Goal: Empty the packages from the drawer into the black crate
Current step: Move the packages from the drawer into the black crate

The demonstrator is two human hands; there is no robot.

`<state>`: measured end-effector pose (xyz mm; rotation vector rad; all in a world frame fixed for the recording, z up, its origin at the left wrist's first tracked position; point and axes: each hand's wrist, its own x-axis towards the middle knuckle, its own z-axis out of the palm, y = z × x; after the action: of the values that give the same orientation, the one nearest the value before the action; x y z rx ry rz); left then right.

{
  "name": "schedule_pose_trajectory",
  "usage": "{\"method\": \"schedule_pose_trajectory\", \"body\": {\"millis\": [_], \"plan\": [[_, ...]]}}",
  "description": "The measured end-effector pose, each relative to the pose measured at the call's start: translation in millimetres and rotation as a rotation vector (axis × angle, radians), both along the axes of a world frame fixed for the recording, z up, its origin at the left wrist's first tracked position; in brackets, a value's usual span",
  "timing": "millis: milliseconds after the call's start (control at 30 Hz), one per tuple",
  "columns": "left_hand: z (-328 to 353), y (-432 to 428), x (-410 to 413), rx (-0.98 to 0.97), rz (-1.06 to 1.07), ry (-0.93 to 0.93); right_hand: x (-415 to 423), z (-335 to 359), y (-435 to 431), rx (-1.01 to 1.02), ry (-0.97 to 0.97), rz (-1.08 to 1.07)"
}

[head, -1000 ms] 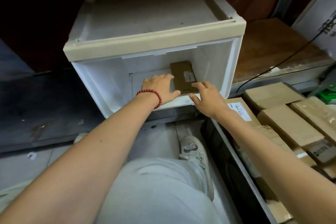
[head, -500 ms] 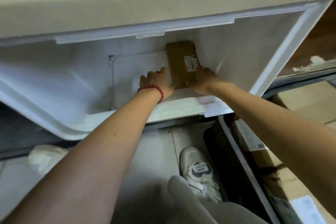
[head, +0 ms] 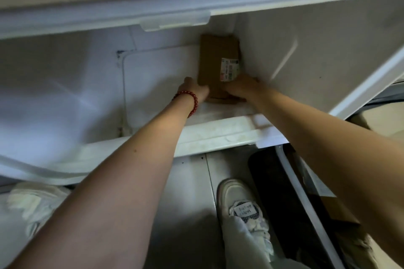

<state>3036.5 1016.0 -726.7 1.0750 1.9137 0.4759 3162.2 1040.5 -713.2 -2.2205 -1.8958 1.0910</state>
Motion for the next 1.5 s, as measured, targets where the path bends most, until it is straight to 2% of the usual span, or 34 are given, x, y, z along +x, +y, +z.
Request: {"method": "schedule_pose_trajectory", "body": {"millis": [133,200,333,467,600,767,867,1133,1233,1300,1367,1500], "plan": [[19,-1,-10,0.055,0.146,-0.271,-1,7,-4,-0.090,0.376,-0.234],[34,-8,-10,0.077,0.195,-0.358,-3,14,-11,-0.111,0.503,-0.290],[59,-35,-11,0.086,0.207,-0.363,3,25,-36,-0.127,0.691,-0.357],[86,-76,-14,0.045,0.215,-0.375,17,49,-70,-0.031,0.862,-0.330],[121,-115,-11,0.023,0.118,-0.266,29,81,-108,0.042,0.890,-0.294],[158,-171,5,0.028,-0.052,-0.077,56,103,-170,0.035,0.903,-0.321],[182,-212,14,0.019,-0.135,-0.044,69,120,-217,0.035,0.940,-0.314],[182,-291,59,0.132,-0.346,0.124,107,113,-325,0.171,1.081,-0.550],[179,-292,71,0.075,-0.335,-0.020,121,105,-340,0.140,1.146,-0.625],[176,-293,73,0.051,-0.366,-0.001,128,105,-342,0.121,1.134,-0.635],[174,-292,74,0.091,-0.385,0.020,134,107,-341,0.131,1.127,-0.635],[180,-287,77,0.176,-0.350,-0.114,142,118,-340,0.200,1.205,-0.627]]}}
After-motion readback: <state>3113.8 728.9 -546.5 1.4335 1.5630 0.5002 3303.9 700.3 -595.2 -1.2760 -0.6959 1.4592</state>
